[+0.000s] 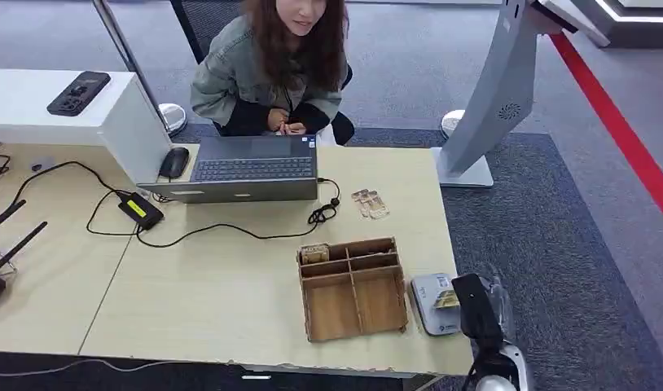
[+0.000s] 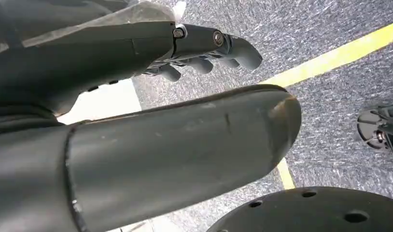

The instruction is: Pass the card to the sensor for recognition and then transmit it.

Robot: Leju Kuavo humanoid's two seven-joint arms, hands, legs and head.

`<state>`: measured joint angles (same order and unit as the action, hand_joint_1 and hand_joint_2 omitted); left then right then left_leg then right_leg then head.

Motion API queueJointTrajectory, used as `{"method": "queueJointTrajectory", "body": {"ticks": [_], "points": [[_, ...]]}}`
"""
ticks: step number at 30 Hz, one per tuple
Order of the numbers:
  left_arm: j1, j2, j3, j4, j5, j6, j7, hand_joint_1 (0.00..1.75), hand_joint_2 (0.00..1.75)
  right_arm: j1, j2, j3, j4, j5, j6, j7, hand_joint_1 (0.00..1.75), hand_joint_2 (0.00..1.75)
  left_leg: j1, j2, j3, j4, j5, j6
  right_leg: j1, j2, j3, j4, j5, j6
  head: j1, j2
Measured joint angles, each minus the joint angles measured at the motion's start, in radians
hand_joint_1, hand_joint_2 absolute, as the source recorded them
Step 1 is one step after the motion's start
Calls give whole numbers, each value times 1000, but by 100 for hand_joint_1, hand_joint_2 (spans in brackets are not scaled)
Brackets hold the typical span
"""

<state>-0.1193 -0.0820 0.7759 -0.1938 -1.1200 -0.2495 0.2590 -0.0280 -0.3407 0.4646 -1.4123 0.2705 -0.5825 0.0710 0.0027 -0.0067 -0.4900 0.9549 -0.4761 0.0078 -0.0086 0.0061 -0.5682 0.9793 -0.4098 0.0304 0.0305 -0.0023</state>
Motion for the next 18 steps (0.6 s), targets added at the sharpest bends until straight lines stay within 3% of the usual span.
{"method": "queueJointTrajectory", "body": {"ticks": [3, 9, 18], "points": [[0, 0, 0, 0, -8, 0, -2, 0, 0, -13, -16, -7, -44, 42, 11, 50, 175, 175, 0, 0, 0, 0, 0, 0, 0, 0, 0, 0, 0, 0, 0, 0], [1, 7, 0, 0, -32, 0, -19, 0, 0, -97, -63, -84, -239, 127, 175, 204, 175, 175, -1, 1, 1, 0, 0, 0, -1, 0, 0, 0, 1, 0, 0, 0], [0, 17, 0, 0, -67, 0, -47, 0, 0, -341, -112, -135, -419, 49, 299, 351, 175, 175, 0, 2, 1, 0, 1, 0, -1, 2, 0, 1, 1, -1, 0, 0]]}}
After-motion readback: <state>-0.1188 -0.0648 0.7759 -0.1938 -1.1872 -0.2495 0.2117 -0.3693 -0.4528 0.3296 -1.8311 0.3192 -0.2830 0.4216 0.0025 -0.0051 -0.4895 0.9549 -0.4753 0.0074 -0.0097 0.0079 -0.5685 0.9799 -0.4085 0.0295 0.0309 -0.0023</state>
